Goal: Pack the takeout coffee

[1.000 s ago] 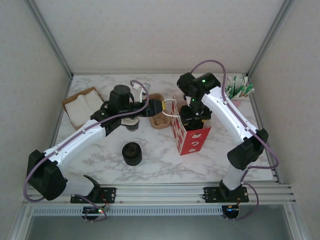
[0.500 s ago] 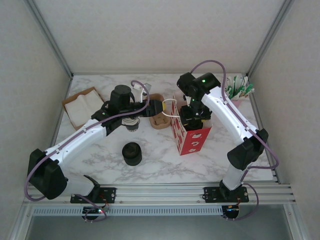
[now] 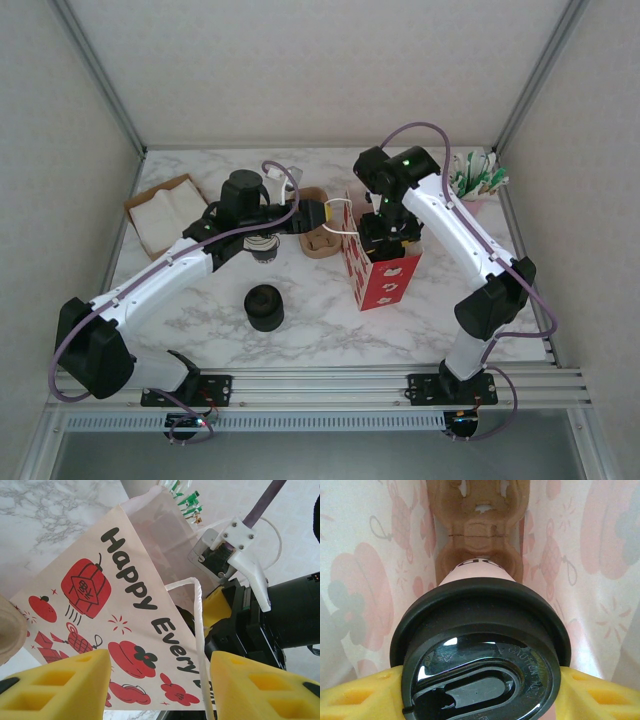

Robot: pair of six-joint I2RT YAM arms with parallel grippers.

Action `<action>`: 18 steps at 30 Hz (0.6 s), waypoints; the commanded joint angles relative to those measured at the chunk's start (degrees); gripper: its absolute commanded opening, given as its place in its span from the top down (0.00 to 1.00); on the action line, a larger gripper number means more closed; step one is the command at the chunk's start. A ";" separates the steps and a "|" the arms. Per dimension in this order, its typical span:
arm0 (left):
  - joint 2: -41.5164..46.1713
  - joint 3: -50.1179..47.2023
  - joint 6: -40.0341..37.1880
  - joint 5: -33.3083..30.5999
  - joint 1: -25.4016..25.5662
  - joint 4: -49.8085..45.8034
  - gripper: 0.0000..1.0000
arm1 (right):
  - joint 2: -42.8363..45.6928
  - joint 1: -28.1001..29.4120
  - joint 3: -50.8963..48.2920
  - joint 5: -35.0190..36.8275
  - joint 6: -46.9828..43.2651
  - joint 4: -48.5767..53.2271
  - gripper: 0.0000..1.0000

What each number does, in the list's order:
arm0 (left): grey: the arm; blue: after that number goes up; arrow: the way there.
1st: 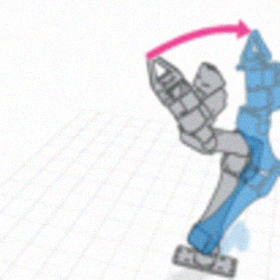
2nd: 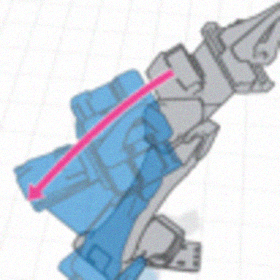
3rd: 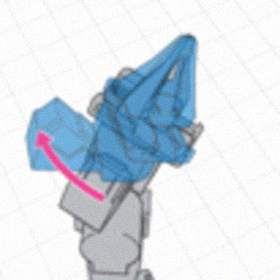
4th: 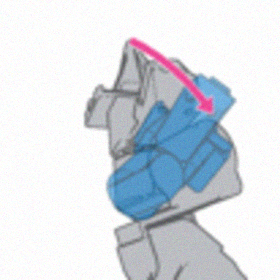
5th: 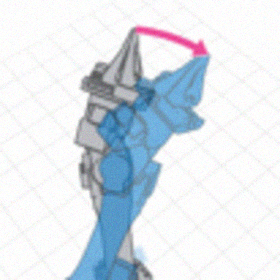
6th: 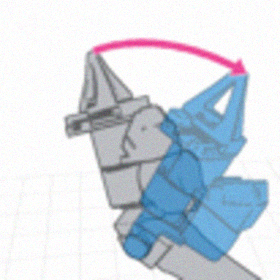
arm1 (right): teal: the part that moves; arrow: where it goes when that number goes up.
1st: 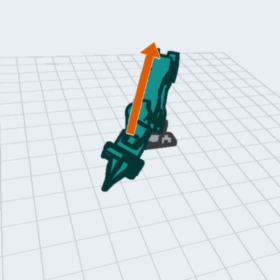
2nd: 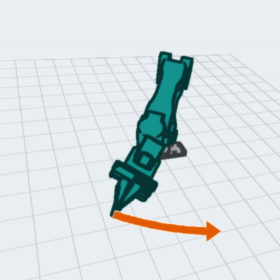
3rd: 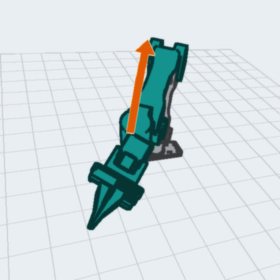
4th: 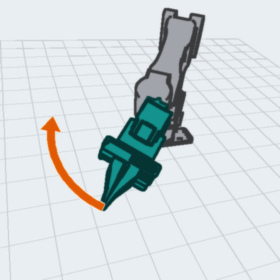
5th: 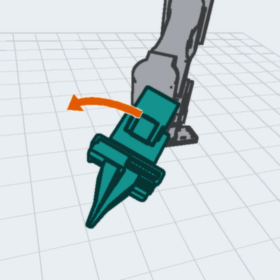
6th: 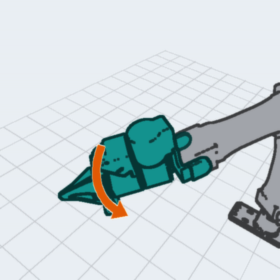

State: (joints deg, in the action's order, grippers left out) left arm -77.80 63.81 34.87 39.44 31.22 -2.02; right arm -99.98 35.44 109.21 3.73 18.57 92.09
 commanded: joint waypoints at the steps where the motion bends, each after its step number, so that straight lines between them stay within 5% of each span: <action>1: -0.34 0.96 -0.86 0.70 -0.64 0.75 0.46 | -0.56 -0.35 -1.23 -1.10 -1.01 5.92 0.32; 18: -0.05 0.00 -0.21 0.19 -0.64 1.41 0.47 | -0.12 -0.34 -3.10 -1.43 -1.48 3.23 0.32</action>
State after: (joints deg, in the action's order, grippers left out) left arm -77.80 63.81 34.89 39.42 31.22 -2.00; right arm -99.98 35.44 106.50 2.92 17.89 92.12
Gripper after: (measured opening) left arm 0.537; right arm 0.685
